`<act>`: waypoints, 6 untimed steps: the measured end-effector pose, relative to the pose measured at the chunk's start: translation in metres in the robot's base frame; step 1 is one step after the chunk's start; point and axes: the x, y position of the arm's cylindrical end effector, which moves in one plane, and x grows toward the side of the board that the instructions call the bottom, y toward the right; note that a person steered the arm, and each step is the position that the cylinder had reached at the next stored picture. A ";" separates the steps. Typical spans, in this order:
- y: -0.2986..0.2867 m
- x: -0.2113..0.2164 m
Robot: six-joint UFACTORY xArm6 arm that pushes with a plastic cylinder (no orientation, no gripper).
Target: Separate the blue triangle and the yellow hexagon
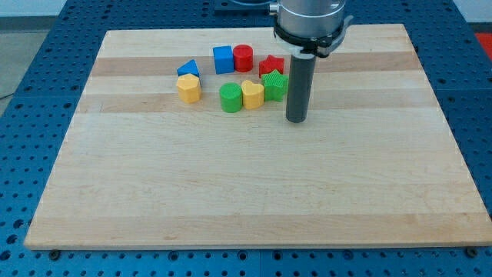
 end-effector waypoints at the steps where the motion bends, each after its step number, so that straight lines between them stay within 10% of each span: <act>1: 0.000 0.000; 3: -0.016 0.008; 6: -0.247 0.045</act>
